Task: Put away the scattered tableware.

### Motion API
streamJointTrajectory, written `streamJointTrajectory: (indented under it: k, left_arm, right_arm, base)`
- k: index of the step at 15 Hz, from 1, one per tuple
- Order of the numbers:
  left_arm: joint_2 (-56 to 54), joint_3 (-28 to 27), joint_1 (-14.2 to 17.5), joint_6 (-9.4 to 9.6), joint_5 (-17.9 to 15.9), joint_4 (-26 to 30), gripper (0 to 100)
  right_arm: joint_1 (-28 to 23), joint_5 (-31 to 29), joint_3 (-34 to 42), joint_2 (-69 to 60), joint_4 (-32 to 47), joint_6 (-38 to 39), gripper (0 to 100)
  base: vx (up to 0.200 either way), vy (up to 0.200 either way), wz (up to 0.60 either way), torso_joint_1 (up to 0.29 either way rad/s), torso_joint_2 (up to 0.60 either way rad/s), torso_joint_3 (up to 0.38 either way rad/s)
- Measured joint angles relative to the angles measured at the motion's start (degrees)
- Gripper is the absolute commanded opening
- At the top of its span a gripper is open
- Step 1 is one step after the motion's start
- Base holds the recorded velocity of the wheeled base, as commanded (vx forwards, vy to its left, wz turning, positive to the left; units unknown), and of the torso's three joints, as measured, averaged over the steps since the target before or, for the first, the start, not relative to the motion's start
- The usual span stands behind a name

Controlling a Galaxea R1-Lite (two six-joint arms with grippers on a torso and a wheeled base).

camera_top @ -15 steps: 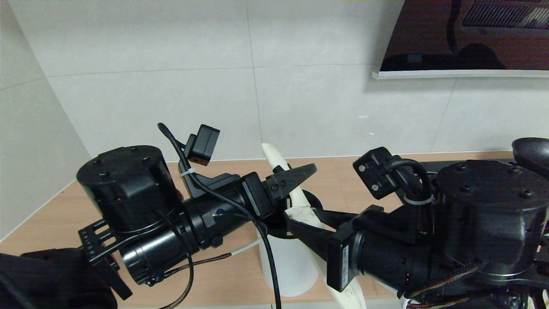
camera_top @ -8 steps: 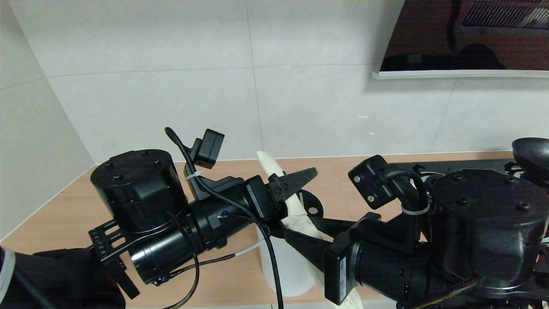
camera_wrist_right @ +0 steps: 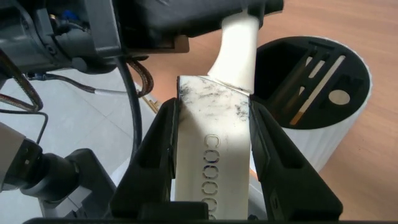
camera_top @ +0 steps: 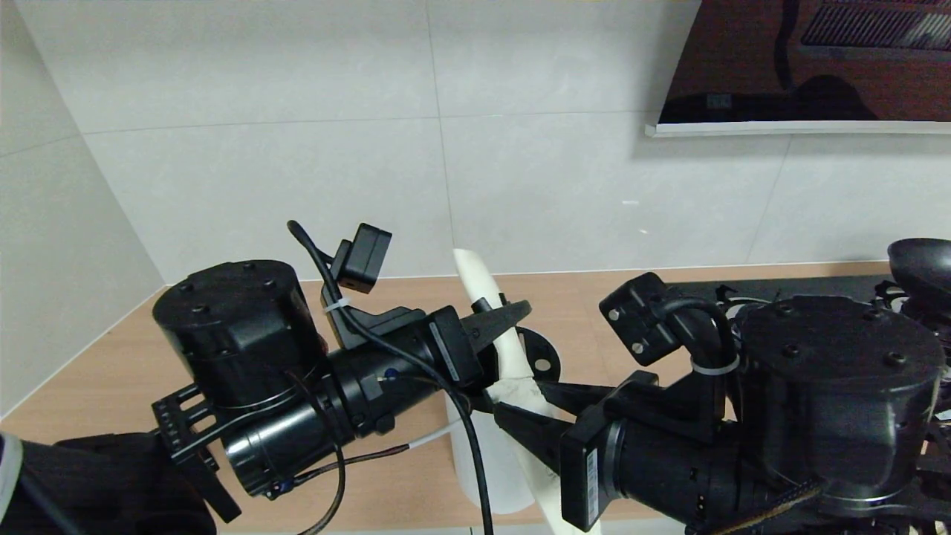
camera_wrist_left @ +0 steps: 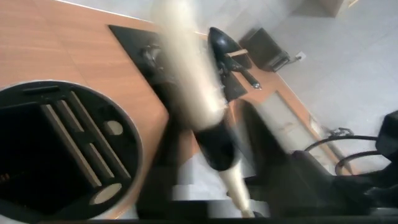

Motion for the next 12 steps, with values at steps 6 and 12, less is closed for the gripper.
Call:
streamJointTrajectory:
  k: [6,12]
  left_arm:
    - [-0.1,0.0,0.0,0.05,0.0,0.2,0]
    - [-0.7,0.0,0.0,-1.16,-0.1,0.1,0]
  right_arm:
    - [-0.3,-0.1,-0.1,-0.1,-0.2,0.0,0]
    - [-0.3,-0.2,-0.1,-0.1,-0.2,0.0,100]
  base:
    - [0.0,0.0,0.0,0.0,0.0,0.0]
    - [0.0,0.0,0.0,0.0,0.0,0.0]
